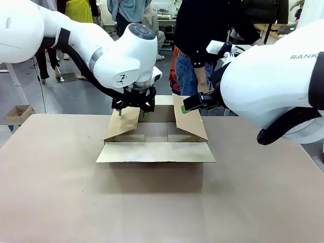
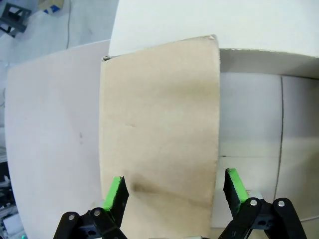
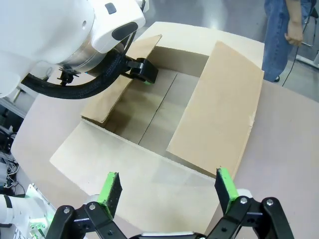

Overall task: Pack the gift set into the box.
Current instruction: Place both hands on the side flaps of the Package Box and spread them outward.

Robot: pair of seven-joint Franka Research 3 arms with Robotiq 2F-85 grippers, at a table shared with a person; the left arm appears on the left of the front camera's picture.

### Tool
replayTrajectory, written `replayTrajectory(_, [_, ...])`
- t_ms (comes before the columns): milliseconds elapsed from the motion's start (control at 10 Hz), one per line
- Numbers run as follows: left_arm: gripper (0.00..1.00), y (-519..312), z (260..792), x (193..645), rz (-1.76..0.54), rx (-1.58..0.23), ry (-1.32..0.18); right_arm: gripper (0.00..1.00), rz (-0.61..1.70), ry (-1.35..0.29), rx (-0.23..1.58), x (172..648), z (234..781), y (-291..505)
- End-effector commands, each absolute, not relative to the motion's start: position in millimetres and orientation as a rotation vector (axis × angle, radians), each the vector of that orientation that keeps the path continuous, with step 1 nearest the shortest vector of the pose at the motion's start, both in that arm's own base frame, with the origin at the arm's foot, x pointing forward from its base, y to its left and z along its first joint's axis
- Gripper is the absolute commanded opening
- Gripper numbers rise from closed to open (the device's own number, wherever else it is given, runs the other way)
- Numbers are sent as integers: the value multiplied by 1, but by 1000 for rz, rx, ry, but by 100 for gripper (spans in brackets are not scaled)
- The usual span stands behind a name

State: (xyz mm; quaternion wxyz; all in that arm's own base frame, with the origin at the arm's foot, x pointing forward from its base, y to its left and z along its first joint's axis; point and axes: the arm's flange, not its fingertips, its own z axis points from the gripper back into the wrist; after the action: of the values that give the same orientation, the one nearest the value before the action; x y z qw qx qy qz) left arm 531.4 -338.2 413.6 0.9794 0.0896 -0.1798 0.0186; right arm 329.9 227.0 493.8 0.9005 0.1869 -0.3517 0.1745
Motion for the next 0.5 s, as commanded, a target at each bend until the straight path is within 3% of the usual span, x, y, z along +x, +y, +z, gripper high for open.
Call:
replayTrajectory(0, [100, -335, 418, 534, 72, 268, -387, 100, 366, -731, 378, 331, 497, 226])
replayTrajectory(400, [100, -328, 437, 519, 51, 330, -467, 100, 366, -731, 378, 331, 497, 226])
